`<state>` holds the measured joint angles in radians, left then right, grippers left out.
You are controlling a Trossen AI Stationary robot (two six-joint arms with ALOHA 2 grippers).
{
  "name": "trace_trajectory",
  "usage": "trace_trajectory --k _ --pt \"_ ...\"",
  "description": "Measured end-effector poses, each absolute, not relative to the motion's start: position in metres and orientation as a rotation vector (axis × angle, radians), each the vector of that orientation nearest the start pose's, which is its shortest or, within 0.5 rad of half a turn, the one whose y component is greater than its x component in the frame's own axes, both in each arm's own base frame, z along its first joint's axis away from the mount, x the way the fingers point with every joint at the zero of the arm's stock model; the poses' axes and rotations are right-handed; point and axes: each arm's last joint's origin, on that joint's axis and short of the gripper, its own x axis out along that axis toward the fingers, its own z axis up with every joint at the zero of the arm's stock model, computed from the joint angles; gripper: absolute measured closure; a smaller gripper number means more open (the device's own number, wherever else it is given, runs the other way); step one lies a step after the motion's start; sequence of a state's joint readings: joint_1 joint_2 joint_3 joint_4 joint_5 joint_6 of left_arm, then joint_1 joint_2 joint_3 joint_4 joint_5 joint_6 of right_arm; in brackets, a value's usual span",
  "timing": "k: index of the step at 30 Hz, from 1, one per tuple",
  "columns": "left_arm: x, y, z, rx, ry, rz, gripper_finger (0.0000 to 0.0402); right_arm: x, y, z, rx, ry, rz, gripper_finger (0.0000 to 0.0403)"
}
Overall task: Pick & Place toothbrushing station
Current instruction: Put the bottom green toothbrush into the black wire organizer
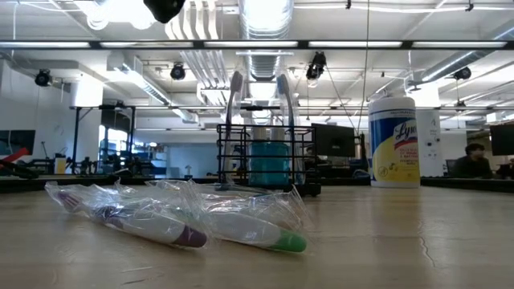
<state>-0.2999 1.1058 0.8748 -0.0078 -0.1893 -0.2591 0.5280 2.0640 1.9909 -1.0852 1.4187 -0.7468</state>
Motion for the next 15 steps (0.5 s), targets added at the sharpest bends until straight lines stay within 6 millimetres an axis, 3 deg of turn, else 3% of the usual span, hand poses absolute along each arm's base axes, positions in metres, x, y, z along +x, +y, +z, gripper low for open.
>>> trace_trajectory --k 7,15 --pt "0.247 -0.06 0.324 -0.173 0.298 -0.161 0.0143 0.389 0.177 0.312 -1.662 1.022 -0.544 0.039" --pt "0.25 -0.051 0.324 -0.183 0.298 -0.133 0.0144 0.393 0.172 0.31 -1.65 1.03 -0.556 0.039"
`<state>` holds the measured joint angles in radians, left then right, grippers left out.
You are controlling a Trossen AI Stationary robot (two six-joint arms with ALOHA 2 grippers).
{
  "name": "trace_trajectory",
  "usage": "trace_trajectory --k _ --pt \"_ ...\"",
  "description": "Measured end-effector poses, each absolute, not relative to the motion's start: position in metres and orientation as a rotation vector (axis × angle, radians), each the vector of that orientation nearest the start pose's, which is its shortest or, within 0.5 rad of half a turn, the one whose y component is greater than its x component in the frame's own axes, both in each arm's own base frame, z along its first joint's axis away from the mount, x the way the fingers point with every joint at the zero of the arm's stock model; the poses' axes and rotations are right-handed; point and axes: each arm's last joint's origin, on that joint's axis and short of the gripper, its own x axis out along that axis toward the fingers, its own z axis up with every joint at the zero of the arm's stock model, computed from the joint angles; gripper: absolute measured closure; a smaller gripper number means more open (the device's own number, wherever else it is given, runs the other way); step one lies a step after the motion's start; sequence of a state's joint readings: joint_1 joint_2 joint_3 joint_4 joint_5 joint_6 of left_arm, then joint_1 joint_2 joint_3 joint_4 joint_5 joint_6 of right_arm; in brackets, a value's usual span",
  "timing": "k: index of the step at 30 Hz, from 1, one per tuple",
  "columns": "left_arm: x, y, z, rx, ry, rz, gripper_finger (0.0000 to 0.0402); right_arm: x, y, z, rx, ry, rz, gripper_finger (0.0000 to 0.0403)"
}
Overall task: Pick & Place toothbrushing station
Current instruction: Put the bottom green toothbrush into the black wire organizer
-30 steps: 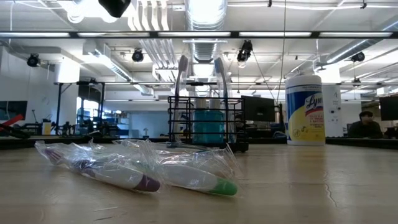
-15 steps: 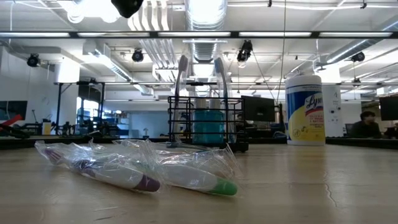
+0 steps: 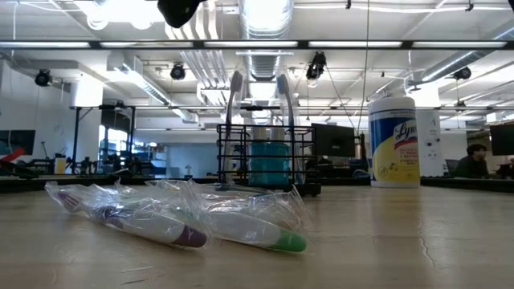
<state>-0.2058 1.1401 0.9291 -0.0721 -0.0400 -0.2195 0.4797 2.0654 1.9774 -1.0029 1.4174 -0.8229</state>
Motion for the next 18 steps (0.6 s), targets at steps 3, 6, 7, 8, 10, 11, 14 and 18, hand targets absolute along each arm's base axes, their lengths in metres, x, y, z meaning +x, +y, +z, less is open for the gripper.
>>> trace_trajectory --k 3,6,7,8,10,11,14,18 --pt "0.253 -0.046 0.321 -0.184 0.305 -0.113 0.0144 0.395 0.173 0.306 -1.665 1.04 -0.548 0.039" --pt "0.26 -0.041 0.317 -0.176 0.315 -0.09 0.0145 0.397 0.173 0.303 -1.67 1.043 -0.546 0.039" --pt "0.262 -0.039 0.315 -0.174 0.32 -0.084 0.0146 0.398 0.173 0.302 -1.669 1.043 -0.548 0.039" --pt "0.263 -0.038 0.314 -0.17 0.323 -0.085 0.0149 0.399 0.173 0.302 -1.668 1.045 -0.548 0.039" --pt "0.266 -0.038 0.312 -0.155 0.336 -0.112 0.0163 0.399 0.173 0.301 -1.669 1.046 -0.546 0.039" --pt "0.266 -0.038 0.311 -0.15 0.341 -0.135 0.0175 0.399 0.173 0.3 -1.668 1.045 -0.542 0.039" --pt "0.267 -0.039 0.311 -0.142 0.339 -0.191 0.0223 0.399 0.174 0.3 -1.664 1.041 -0.543 0.039" --pt "0.266 -0.039 0.312 -0.131 0.332 -0.212 0.0305 0.399 0.174 0.301 -1.663 1.04 -0.551 0.039"
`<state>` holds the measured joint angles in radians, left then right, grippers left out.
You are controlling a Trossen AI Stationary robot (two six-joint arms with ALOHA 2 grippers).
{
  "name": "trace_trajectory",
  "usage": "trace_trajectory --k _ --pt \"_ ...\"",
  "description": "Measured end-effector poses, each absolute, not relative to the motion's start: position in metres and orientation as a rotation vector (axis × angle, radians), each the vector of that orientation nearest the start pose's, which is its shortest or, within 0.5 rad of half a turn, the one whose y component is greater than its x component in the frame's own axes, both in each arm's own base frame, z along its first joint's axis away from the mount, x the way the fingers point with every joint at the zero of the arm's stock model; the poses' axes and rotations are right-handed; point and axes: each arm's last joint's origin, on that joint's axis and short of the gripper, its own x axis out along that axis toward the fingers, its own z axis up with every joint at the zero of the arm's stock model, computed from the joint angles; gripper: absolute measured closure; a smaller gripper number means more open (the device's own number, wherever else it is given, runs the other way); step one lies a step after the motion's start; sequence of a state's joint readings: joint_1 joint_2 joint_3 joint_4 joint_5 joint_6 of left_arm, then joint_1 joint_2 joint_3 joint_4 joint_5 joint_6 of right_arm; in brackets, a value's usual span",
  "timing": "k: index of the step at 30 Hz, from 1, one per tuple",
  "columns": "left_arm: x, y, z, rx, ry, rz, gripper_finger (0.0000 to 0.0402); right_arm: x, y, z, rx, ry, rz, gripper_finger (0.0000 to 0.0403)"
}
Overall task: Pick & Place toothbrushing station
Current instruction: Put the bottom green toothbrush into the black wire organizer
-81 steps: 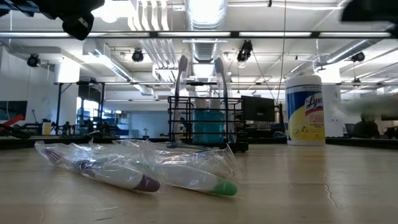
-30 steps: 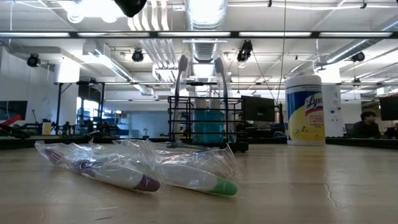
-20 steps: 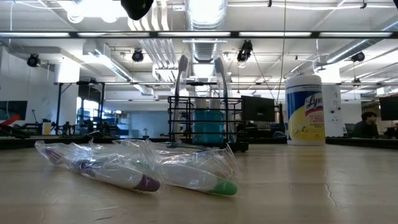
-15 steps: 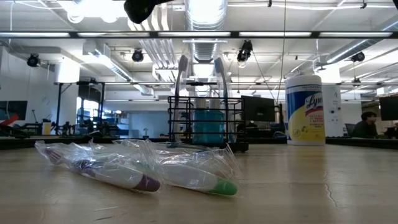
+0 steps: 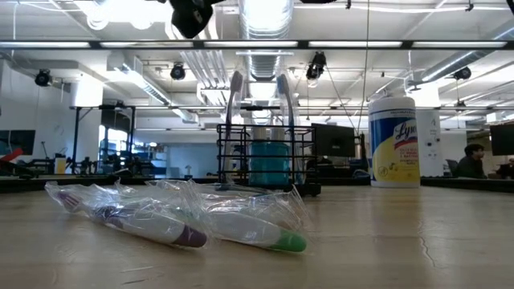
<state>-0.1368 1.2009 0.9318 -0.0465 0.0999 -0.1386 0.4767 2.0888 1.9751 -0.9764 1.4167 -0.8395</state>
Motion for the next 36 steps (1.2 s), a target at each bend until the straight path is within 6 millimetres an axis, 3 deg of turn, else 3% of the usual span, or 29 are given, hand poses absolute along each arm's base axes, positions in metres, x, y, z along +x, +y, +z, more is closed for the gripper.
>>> trace_trajectory --k 3,12,16,25,30,36 --pt "0.265 -0.038 0.312 -0.121 0.339 -0.205 0.0364 0.398 0.175 0.301 -1.67 1.038 -0.551 0.039" --pt "0.262 -0.036 0.311 -0.064 0.354 -0.193 0.0365 0.402 0.177 0.305 -1.603 0.993 -0.574 0.0385" --pt "0.26 -0.03 0.316 -0.036 0.324 -0.156 0.0384 0.404 0.178 0.318 -1.53 0.943 -0.605 0.035" --pt "0.253 -0.017 0.33 0.007 0.234 -0.06 0.0384 0.403 0.179 0.363 -1.257 0.778 -0.681 0.0263" --pt "0.239 -0.013 0.34 0.107 0.192 0.019 0.0384 0.393 0.179 0.382 -1.007 0.684 -0.488 0.0255" --pt "0.207 -0.01 0.344 0.133 0.122 0.043 0.0384 0.374 0.162 0.395 -0.821 0.637 -0.37 0.0259"
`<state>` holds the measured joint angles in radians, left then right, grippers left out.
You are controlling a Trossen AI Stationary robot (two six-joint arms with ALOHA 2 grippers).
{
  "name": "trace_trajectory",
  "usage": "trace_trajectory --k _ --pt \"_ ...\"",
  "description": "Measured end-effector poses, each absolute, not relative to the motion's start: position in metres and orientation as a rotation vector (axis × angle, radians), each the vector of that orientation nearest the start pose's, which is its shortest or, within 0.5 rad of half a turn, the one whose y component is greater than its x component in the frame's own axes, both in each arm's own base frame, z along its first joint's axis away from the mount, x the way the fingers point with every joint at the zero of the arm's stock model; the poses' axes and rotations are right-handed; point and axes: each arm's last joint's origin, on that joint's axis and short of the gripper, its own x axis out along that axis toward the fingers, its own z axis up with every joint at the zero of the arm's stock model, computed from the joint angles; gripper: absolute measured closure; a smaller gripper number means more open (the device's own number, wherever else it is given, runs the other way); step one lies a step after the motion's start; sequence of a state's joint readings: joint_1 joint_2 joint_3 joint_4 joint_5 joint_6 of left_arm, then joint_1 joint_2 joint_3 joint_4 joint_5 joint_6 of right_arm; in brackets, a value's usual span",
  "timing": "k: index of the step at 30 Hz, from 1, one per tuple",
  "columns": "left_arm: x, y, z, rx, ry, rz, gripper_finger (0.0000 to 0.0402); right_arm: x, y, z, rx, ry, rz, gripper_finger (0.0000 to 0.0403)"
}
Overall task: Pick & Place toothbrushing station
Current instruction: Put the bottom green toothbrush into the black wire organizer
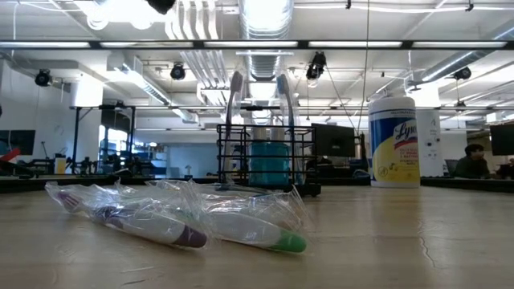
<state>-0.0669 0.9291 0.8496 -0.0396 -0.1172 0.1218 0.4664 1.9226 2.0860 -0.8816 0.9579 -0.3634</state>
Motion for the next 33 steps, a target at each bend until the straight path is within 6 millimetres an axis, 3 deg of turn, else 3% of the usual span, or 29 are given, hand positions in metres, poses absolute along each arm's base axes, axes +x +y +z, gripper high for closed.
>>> trace_trajectory --k 5,8,15,23,33 --pt "0.178 -0.008 0.332 0.127 0.056 0.063 0.0384 0.36 0.144 0.395 -0.688 0.508 -0.287 0.026" --pt "0.164 -0.008 0.321 0.122 0.006 0.06 0.0384 0.355 0.128 0.394 -0.571 0.344 -0.176 0.0259" --pt "0.147 -0.011 0.284 0.174 -0.125 -0.003 0.0384 0.348 0.08 0.359 -0.257 -0.02 0.027 0.0253" --pt "0.154 -0.013 0.275 0.166 -0.149 -0.018 0.0384 0.349 0.048 0.334 -0.038 -0.254 0.077 0.0214" --pt "0.179 -0.017 0.284 0.185 -0.115 -0.033 0.0384 0.376 0.05 0.341 -0.037 -0.287 0.075 0.0159"
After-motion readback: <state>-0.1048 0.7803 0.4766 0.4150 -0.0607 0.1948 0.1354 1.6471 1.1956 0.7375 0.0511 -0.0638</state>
